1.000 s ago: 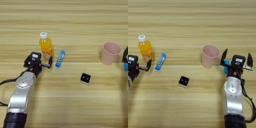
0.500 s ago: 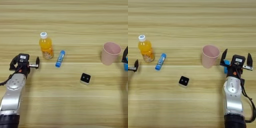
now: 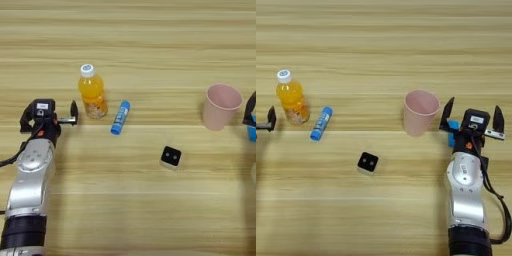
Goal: Move the objects on the table
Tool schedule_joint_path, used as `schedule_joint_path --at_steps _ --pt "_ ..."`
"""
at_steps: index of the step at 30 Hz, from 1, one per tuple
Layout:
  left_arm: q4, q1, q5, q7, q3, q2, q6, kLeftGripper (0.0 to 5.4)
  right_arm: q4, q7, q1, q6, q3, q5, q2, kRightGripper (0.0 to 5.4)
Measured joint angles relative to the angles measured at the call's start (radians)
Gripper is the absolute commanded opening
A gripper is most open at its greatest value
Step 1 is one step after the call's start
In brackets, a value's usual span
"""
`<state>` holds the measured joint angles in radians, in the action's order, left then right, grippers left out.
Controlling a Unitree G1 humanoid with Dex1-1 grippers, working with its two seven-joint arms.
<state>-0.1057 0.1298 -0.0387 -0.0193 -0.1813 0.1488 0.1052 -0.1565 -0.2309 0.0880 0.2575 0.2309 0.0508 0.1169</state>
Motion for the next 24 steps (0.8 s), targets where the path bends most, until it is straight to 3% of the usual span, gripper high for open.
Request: schedule_joint_path --at_steps 8,12,19,24 --pt "-0.264 0.090 0.015 0.061 -0.019 -0.005 -0.206 5.38 0.000 0.007 0.000 0.004 0.006 -0.001 0.004 5.40" --pt "-0.414 0.165 0.032 0.090 -0.032 0.034 -0.295 5.38 0.000 0.011 -0.001 0.011 0.013 -0.002 0.008 5.40" --pt "-0.559 0.203 0.054 0.111 -0.026 0.065 -0.419 5.38 -0.003 0.020 -0.001 0.013 0.017 -0.002 0.012 5.40" --pt "-0.614 0.232 0.046 0.077 -0.022 0.072 -0.487 5.38 -0.004 0.022 -0.001 0.014 0.017 -0.002 0.013 5.40"
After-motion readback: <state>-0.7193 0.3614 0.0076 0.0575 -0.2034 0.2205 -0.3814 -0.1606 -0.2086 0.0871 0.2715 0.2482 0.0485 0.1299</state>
